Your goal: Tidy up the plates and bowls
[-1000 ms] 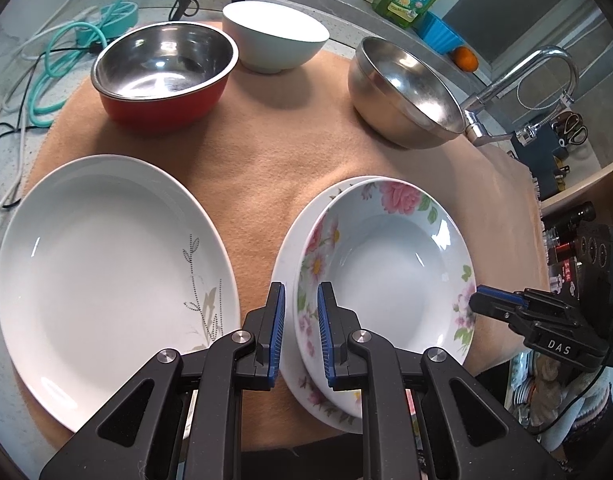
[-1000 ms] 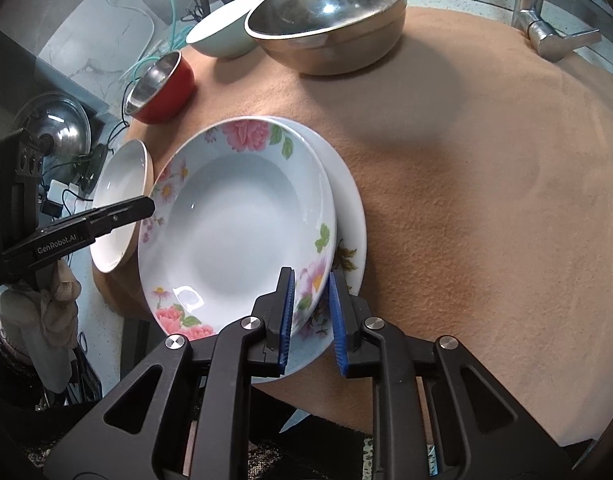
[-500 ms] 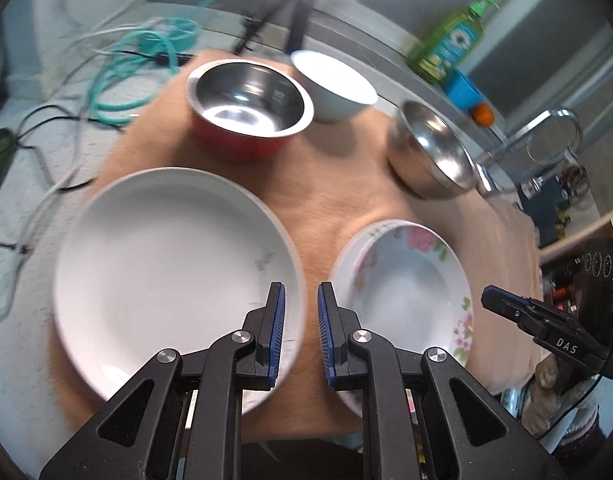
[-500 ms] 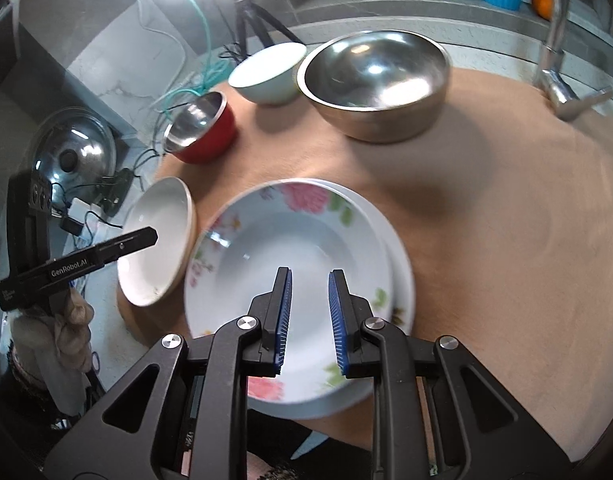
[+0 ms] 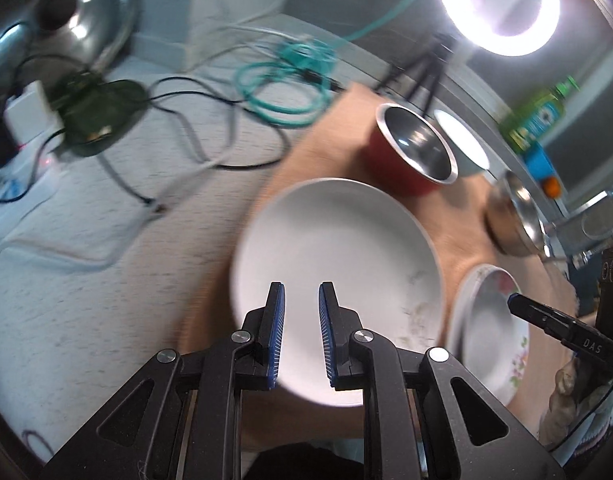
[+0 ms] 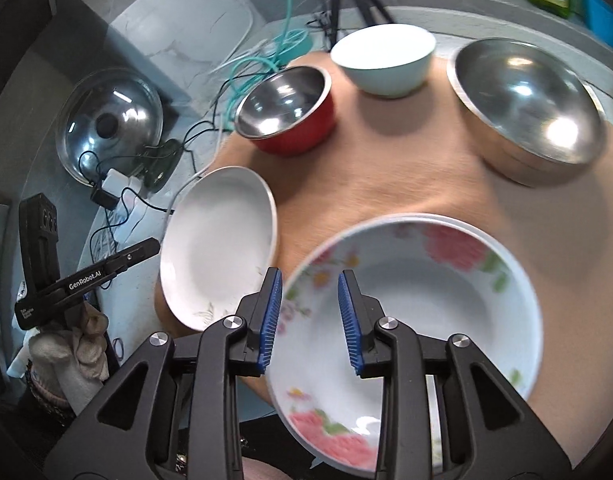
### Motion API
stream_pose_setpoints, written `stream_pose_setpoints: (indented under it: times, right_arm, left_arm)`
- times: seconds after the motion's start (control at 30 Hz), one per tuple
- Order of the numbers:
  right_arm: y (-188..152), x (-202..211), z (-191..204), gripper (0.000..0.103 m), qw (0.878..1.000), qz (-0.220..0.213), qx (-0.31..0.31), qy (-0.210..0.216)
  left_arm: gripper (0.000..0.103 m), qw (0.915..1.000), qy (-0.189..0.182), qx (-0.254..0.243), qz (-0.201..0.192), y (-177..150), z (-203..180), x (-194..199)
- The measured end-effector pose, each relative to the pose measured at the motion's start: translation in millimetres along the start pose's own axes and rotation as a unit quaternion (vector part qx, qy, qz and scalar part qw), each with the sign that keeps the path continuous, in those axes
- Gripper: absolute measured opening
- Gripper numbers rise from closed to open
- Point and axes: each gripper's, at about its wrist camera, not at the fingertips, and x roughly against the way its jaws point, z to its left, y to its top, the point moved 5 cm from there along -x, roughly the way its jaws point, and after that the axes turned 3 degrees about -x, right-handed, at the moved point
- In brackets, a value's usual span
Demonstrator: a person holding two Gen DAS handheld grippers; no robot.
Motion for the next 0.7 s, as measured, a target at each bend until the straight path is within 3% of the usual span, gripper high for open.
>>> stream_pose_setpoints:
  times: [0.23, 0.6, 0.7]
  right_arm:
    - [10.5, -29.4, 21.3, 0.030, 0.999, 0.024, 0.029, -0.002]
    - [18.5, -66.8, 25.4, 0.030, 0.997, 0.059, 0.034, -0.021]
    - [18.7, -72.9, 25.2, 0.024, 0.997, 0.066, 0.031, -0.020]
  left_arm:
    - [0.019, 0.9994, 0.016, 0.031, 0.006, -4.2, 30.7, -5.2]
    - [0.019, 0.9980, -0.019, 0.051, 0.031, -6.8, 38.0, -20.4]
    - [0.018, 0.9980, -0.024, 0.048, 0.035, -6.8, 37.1, -23.6]
